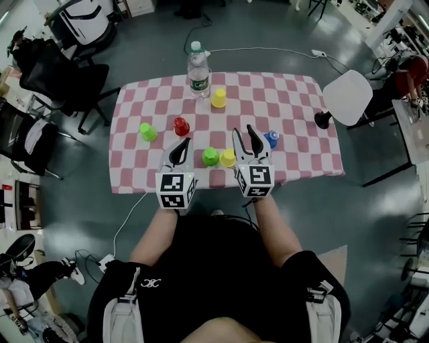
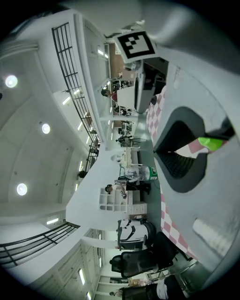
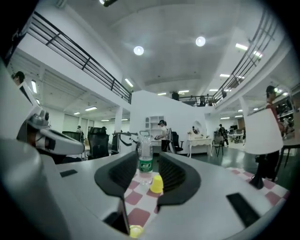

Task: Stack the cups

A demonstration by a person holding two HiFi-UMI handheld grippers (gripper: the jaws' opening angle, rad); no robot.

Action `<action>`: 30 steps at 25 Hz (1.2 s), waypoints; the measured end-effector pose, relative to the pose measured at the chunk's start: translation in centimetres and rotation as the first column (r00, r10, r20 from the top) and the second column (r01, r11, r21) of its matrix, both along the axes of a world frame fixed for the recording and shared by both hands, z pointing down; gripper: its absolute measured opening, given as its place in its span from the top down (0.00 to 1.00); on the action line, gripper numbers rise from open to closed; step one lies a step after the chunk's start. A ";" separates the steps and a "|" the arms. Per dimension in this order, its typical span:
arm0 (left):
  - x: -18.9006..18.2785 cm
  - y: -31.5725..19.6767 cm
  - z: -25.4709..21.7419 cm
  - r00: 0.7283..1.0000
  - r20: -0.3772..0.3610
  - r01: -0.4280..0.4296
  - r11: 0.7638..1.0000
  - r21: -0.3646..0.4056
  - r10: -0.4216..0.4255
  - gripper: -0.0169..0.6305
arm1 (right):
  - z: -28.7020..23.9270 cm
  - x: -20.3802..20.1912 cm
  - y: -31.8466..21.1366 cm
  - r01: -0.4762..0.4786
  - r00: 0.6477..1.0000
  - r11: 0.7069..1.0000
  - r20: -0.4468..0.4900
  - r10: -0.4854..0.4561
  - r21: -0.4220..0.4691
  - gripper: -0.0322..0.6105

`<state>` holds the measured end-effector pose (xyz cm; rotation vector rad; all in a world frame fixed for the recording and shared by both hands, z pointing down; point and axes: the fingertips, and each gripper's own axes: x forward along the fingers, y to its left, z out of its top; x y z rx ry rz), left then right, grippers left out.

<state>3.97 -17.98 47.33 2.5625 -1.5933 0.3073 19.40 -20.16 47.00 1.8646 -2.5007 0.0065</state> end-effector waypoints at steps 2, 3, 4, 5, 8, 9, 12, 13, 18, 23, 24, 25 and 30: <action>0.7 -0.1 -1.1 1.000 -0.010 -0.016 1.000 0.018 0.016 0.95 | -2.4 0.8 0.0 -0.046 0.999 0.998 0.003 0.046 0.048 0.82; 1.0 -0.2 -1.6 1.000 -0.020 -0.023 1.000 0.022 0.023 0.95 | -3.3 1.2 0.1 -0.066 0.998 0.996 0.005 0.066 0.066 0.86; 1.4 -0.2 -2.1 0.999 -0.034 -0.030 0.999 0.023 0.030 0.95 | -4.1 1.6 0.2 -0.082 0.997 0.993 0.004 0.082 0.080 0.90; 1.7 -0.4 -2.6 0.998 -0.049 -0.037 0.999 0.023 0.038 0.95 | -4.6 1.9 0.2 -0.094 0.996 0.991 0.002 0.094 0.091 0.93; 3.0 -1.3 -3.6 0.995 -0.074 -0.065 0.997 0.033 0.067 0.95 | -5.1 2.7 0.0 -0.116 0.993 0.988 -0.011 0.118 0.101 0.94; 3.5 -1.7 -3.8 0.994 -0.073 -0.075 0.997 0.036 0.077 0.95 | -5.0 3.0 -0.2 -0.123 0.992 0.987 -0.023 0.126 0.102 0.94; 5.4 -2.6 -4.3 0.991 -0.075 -0.112 0.993 0.044 0.115 0.95 | -4.8 4.1 -0.3 -0.145 0.987 0.984 -0.047 0.151 0.102 0.94; 6.1 -2.7 -4.5 0.989 -0.075 -0.124 0.991 0.046 0.128 0.95 | -4.7 4.6 -0.3 -0.155 0.986 0.983 -0.046 0.160 0.098 0.94; 9.8 -2.7 -4.6 0.976 -0.075 -0.200 0.978 0.055 0.204 0.95 | -4.3 8.2 0.2 -0.224 0.974 0.971 -0.030 0.227 0.080 0.94; 13.3 -2.8 -3.8 0.957 -0.074 -0.277 0.960 0.039 0.279 0.95 | -3.1 12.3 1.1 -0.308 0.951 0.950 -0.014 0.309 0.046 0.94; 14.0 -2.9 -3.6 0.954 -0.076 -0.289 0.957 0.036 0.291 0.95 | -2.8 13.2 1.2 -0.324 0.946 0.945 -0.013 0.325 0.037 0.94; 14.6 -3.0 -3.5 0.951 -0.076 -0.299 0.954 0.033 0.301 0.95 | -2.5 13.9 1.3 -0.338 0.941 0.941 -0.014 0.338 0.030 0.94; 16.9 -3.6 -2.8 0.938 -0.076 -0.337 0.941 0.016 0.337 0.95 | -1.2 16.5 1.6 -0.382 0.924 0.924 -0.026 0.382 -0.002 0.94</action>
